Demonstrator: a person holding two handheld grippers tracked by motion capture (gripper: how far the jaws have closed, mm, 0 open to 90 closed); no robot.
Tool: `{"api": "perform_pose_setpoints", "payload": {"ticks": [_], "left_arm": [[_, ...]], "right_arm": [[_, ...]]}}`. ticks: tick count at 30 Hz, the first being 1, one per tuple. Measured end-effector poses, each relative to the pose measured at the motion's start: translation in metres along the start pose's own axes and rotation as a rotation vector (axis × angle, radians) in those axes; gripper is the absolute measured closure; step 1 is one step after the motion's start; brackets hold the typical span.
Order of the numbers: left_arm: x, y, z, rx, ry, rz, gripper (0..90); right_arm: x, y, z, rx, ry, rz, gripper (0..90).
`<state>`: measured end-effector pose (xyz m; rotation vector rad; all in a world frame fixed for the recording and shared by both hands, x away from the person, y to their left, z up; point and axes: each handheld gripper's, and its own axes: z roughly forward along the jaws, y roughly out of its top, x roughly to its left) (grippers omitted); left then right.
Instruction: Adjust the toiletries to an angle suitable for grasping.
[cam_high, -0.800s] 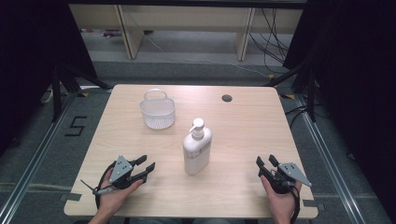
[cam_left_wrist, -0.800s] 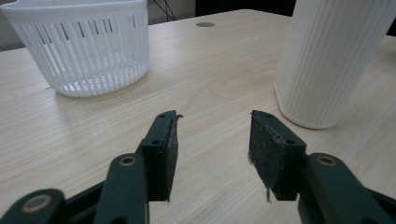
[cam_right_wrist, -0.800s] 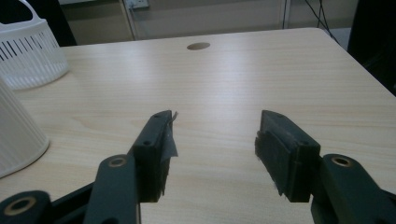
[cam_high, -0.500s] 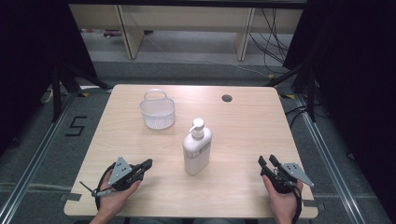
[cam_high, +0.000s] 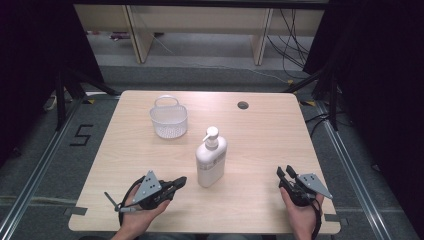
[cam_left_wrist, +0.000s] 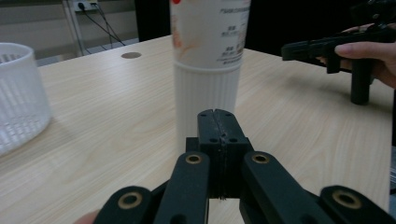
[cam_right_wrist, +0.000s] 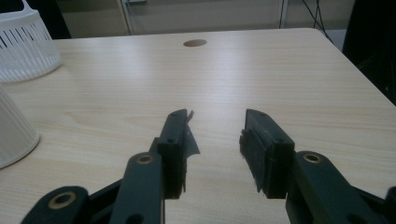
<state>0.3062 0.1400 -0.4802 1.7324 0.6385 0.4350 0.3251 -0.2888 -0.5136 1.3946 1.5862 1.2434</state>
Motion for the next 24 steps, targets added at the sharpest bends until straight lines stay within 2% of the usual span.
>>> {"api": "perform_pose_setpoints", "payload": {"ticks": [1, 2, 3, 7, 8, 14, 15, 16, 17, 18, 24], "left_arm": [[-0.002, 0.002, 0.004, -0.009, -0.017, 0.011, 89.5], [-0.005, 0.005, 0.006, 0.005, -0.023, 0.019, 89.5], [-0.007, 0.006, 0.01, -0.006, -0.042, 0.026, 89.5], [-0.014, 0.013, 0.018, 0.011, -0.056, 0.049, 89.6], [-0.016, 0.016, 0.024, 0.017, -0.055, 0.076, 89.6], [-0.019, 0.023, 0.039, 0.025, -0.08, 0.072, 89.6], [-0.019, 0.025, 0.04, 0.035, -0.079, 0.074, 89.6], [-0.019, 0.025, 0.043, 0.036, -0.081, 0.075, 89.6], [-0.019, 0.025, 0.043, 0.036, -0.081, 0.075, 89.6], [-0.018, 0.025, 0.045, 0.038, -0.08, 0.072, 89.6], [-0.017, 0.028, 0.051, 0.045, -0.08, 0.072, 89.6]], "right_arm": [[0.002, 0.0, 0.0, 0.003, 0.003, 0.024, 61.2], [0.002, 0.0, 0.0, -0.001, 0.015, 0.012, 61.2], [0.001, 0.0, 0.001, -0.004, 0.015, 0.005, 61.2], [0.002, 0.0, 0.001, -0.004, 0.014, 0.008, 61.0], [0.002, 0.0, 0.0, 0.0, 0.006, -0.001, 60.8], [0.004, 0.0, 0.0, 0.006, 0.005, 0.011, 60.7], [0.002, 0.0, 0.001, 0.006, 0.005, -0.013, 60.5], [0.005, 0.0, 0.0, 0.016, 0.002, 0.022, 60.3], [0.005, 0.0, 0.0, 0.016, 0.002, 0.022, 60.3], [0.003, 0.0, 0.001, 0.009, 0.001, -0.005, 60.3], [0.003, 0.0, 0.001, 0.019, 0.005, -0.002, 59.5]]}}
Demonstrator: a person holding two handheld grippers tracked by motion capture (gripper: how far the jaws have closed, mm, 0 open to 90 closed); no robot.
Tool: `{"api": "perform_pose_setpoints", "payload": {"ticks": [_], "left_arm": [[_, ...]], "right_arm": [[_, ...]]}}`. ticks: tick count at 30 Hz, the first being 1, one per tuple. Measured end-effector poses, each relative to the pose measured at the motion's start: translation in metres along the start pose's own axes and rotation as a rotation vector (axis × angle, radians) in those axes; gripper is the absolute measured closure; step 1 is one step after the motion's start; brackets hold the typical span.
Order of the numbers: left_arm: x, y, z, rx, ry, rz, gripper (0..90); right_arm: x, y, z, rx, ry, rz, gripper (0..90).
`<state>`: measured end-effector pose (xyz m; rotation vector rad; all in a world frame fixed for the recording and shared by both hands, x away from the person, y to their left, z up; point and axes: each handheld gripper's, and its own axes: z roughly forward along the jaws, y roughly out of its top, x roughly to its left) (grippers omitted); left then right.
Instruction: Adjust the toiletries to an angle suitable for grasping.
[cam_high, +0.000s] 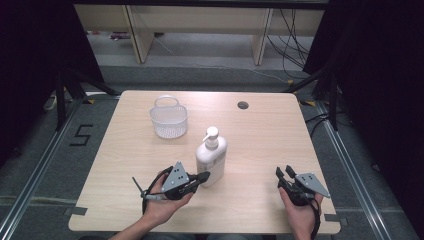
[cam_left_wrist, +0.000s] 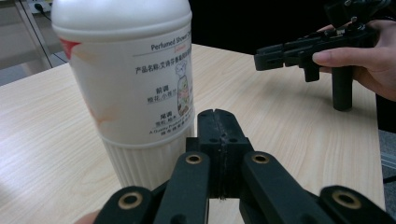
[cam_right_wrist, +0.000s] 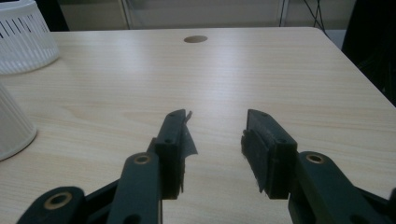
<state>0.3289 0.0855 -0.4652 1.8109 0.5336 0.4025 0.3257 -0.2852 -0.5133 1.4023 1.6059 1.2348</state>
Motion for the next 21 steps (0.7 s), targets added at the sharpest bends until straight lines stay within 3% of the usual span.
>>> {"api": "perform_pose_setpoints", "payload": {"ticks": [1, 9, 14, 21], "left_arm": [[0.001, 0.001, 0.002, 0.001, 0.0, -0.002, 89.6], [0.004, 0.001, 0.007, 0.005, 0.001, -0.021, 89.6], [0.007, 0.001, 0.007, 0.003, 0.019, -0.015, 89.6], [0.023, 0.001, 0.002, 0.012, 0.066, -0.058, 89.6]], "right_arm": [[-0.001, 0.0, 0.0, -0.008, -0.009, -0.024, 59.4], [0.0, 0.0, 0.0, -0.004, -0.006, -0.008, 58.3], [0.0, 0.0, 0.0, -0.002, -0.008, -0.019, 57.9], [0.001, 0.0, 0.0, 0.003, -0.006, -0.005, 57.6]]}}
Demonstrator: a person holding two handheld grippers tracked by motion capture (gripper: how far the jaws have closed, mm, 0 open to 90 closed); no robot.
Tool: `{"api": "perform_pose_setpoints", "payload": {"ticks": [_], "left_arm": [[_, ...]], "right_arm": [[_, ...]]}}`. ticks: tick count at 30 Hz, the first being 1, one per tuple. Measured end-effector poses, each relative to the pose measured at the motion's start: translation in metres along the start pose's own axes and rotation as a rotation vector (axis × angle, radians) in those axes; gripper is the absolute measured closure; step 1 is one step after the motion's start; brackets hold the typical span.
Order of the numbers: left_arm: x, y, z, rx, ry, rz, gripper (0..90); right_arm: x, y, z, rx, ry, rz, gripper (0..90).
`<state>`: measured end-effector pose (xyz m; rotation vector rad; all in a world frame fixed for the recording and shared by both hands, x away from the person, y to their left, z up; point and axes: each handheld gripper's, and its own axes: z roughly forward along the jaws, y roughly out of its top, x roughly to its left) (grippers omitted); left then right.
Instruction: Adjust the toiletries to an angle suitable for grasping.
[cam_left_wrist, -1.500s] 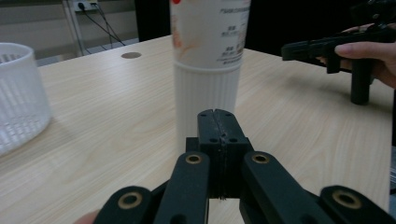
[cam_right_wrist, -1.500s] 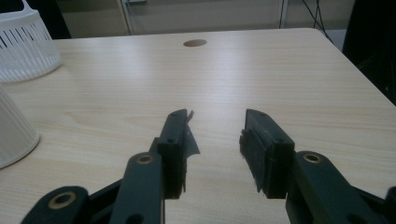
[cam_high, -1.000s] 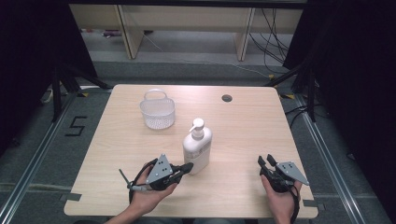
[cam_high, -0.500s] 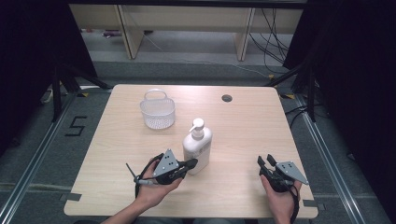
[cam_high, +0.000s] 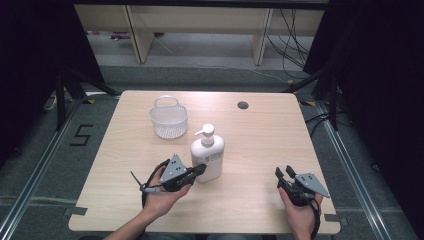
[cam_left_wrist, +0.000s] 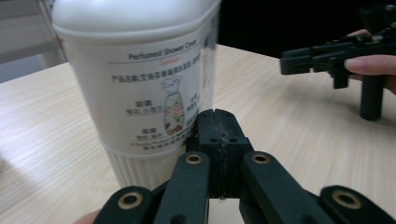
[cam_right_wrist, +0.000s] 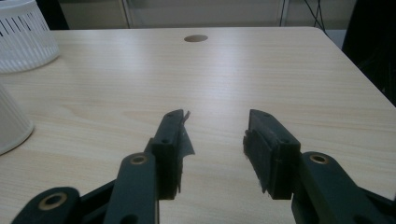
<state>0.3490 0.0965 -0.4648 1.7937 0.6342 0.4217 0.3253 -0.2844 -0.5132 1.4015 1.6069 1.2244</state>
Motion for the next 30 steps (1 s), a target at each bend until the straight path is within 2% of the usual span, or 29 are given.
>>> {"api": "perform_pose_setpoints", "payload": {"ticks": [4, 7, 9, 12, 13, 22, 25, 27, 30], "left_arm": [[0.012, -0.001, -0.001, 0.002, 0.044, -0.029, 89.6], [0.018, -0.001, 0.0, -0.007, 0.06, -0.043, 89.6], [0.023, 0.0, 0.0, 0.002, 0.083, -0.054, 89.6], [0.026, 0.0, 0.001, -0.008, 0.086, -0.061, 89.6], [0.027, 0.0, 0.001, -0.003, 0.101, -0.071, 89.6], [0.03, 0.0, 0.004, -0.006, 0.112, -0.082, 89.5], [0.03, -0.001, 0.003, -0.007, 0.112, -0.078, 89.4], [0.029, -0.001, 0.001, -0.017, 0.106, -0.083, 88.3], [0.027, -0.001, -0.008, -0.04, 0.098, -0.077, 78.6]], "right_arm": [[-0.001, 0.0, 0.0, -0.002, -0.002, -0.019, 57.5], [-0.001, 0.0, 0.0, -0.005, -0.003, -0.024, 57.4], [0.0, 0.0, 0.001, -0.001, 0.001, -0.006, 57.3], [0.0, 0.0, 0.001, -0.002, -0.002, -0.01, 57.3], [-0.001, 0.0, 0.0, 0.001, -0.008, -0.021, 57.3], [0.0, 0.0, 0.001, -0.001, -0.002, -0.005, 57.2], [-0.001, 0.0, 0.001, -0.005, -0.006, -0.024, 56.7], [0.0, 0.0, 0.0, -0.002, -0.003, -0.005, 55.5], [-0.001, -0.001, 0.001, -0.016, 0.014, 0.004, 53.5]]}}
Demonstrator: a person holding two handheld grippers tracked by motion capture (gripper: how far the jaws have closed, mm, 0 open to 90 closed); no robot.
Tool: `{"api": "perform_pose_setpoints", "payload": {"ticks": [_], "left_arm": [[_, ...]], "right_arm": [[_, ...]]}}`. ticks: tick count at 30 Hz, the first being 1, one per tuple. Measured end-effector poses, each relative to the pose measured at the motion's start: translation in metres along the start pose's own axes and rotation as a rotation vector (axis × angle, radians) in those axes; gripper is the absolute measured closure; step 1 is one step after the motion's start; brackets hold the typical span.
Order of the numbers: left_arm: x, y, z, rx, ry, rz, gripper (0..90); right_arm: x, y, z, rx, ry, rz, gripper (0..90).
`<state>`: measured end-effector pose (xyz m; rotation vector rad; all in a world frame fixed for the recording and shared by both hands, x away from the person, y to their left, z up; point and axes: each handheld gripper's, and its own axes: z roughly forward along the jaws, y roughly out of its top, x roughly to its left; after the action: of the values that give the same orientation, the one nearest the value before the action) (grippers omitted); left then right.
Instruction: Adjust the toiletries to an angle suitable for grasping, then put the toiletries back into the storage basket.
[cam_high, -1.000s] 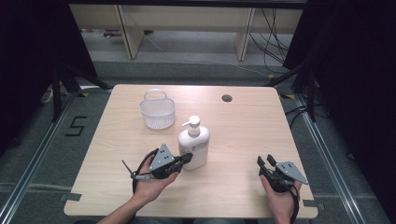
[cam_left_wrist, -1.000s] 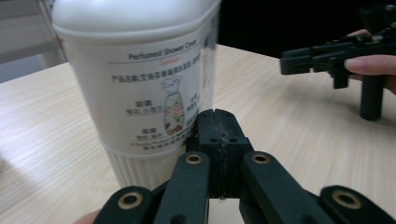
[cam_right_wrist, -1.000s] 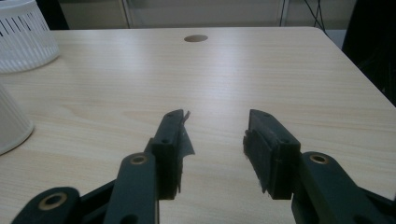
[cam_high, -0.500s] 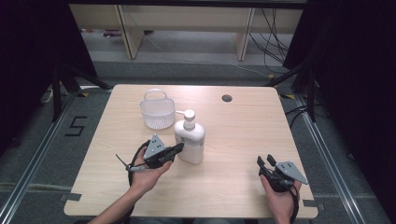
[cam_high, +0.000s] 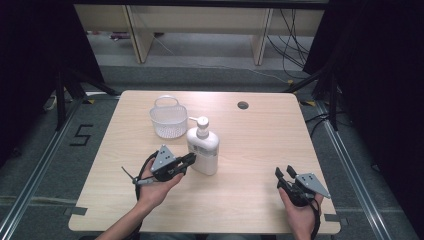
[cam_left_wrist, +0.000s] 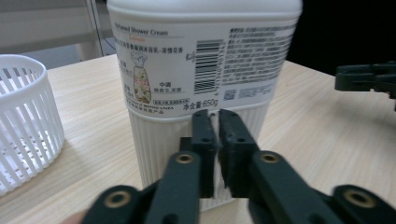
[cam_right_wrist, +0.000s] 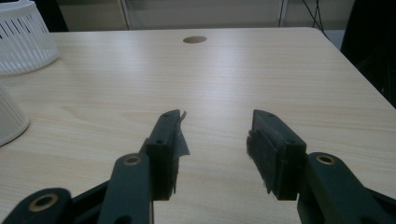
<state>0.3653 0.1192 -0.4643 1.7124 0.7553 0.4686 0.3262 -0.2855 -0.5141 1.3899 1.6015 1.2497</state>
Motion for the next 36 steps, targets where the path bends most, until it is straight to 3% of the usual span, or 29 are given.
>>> {"api": "perform_pose_setpoints", "payload": {"ticks": [2, 3, 4, 7, 8, 10, 11, 12, 13, 15, 17, 18, 19, 20, 22, 23, 25, 27, 30, 33, 36], "left_arm": [[0.001, -0.001, -0.009, -0.008, 0.018, 0.002, 66.2], [0.003, -0.003, -0.013, -0.016, 0.023, -0.002, 66.2], [0.004, -0.004, -0.017, -0.015, 0.031, -0.01, 55.5], [0.008, -0.007, -0.025, -0.031, 0.067, -0.025, 48.4], [0.009, -0.008, -0.028, -0.036, 0.085, -0.021, 40.9], [0.009, -0.008, -0.029, -0.041, 0.094, -0.022, 37.5], [0.009, -0.006, -0.03, -0.053, 0.104, -0.015, 36.7], [0.009, -0.006, -0.03, -0.053, 0.104, -0.015, 36.5], [0.008, -0.005, -0.032, -0.059, 0.103, -0.01, 36.5], [0.006, -0.003, -0.033, -0.069, 0.104, 0.0, 36.5], [0.003, 0.0, -0.034, -0.089, 0.105, 0.01, 36.7], [0.003, 0.0, -0.034, -0.089, 0.105, 0.01, 36.7], [0.001, 0.003, -0.034, -0.097, 0.108, 0.009, 36.7], [0.0, 0.004, -0.034, -0.106, 0.109, 0.007, 36.7], [-0.002, 0.008, -0.032, -0.122, 0.112, 0.005, 36.8], [-0.004, 0.01, -0.031, -0.14, 0.118, 0.011, 36.8], [-0.005, 0.016, -0.03, -0.186, 0.132, 0.016, 38.1], [-0.006, 0.021, -0.028, -0.201, 0.134, 0.014, 38.3], [-0.006, 0.028, -0.024, -0.191, 0.132, 0.018, 38.2], [-0.008, 0.032, -0.02, -0.191, 0.125, 0.03, 38.3], [-0.01, 0.036, -0.017, -0.196, 0.123, 0.027, 38.4]], "right_arm": [[-0.001, 0.0, -0.001, -0.002, -0.007, 0.005, 52.3], [0.0, 0.0, -0.002, 0.007, -0.007, 0.034, 51.8], [-0.002, 0.0, -0.002, -0.004, -0.015, 0.019, 51.1], [-0.002, 0.0, -0.002, -0.008, -0.004, 0.033, 50.8], [-0.004, 0.0, -0.004, -0.005, -0.018, 0.01, 50.5], [-0.005, 0.0, -0.004, 0.003, -0.026, 0.011, 50.4], [-0.003, 0.0, -0.004, 0.001, -0.023, 0.039, 50.3], [-0.003, 0.0, -0.004, 0.001, -0.023, 0.039, 50.3], [-0.004, 0.0, -0.004, -0.001, -0.023, 0.009, 50.2], [-0.004, 0.0, -0.005, 0.009, -0.031, 0.008, 50.2], [-0.003, 0.0, -0.003, -0.016, -0.021, -0.003, 49.9], [-0.003, 0.0, -0.003, -0.016, -0.021, -0.003, 49.9], [-0.001, 0.0, -0.005, 0.011, -0.026, 0.029, 49.7], [0.0, -0.001, -0.004, 0.003, -0.018, 0.043, 49.5], [-0.004, 0.0, -0.003, -0.004, -0.003, 0.023, 49.4], [-0.004, 0.0, -0.001, -0.011, 0.005, 0.019, 49.3], [-0.004, 0.001, -0.003, 0.027, -0.026, 0.011, 49.3], [-0.005, 0.001, -0.001, 0.021, -0.019, 0.012, 49.4], [-0.004, 0.001, 0.0, 0.025, 0.003, 0.033, 49.3], [-0.004, 0.001, -0.002, 0.024, -0.023, -0.004, 49.2], [-0.003, 0.001, -0.001, 0.018, -0.005, 0.025, 49.2]]}}
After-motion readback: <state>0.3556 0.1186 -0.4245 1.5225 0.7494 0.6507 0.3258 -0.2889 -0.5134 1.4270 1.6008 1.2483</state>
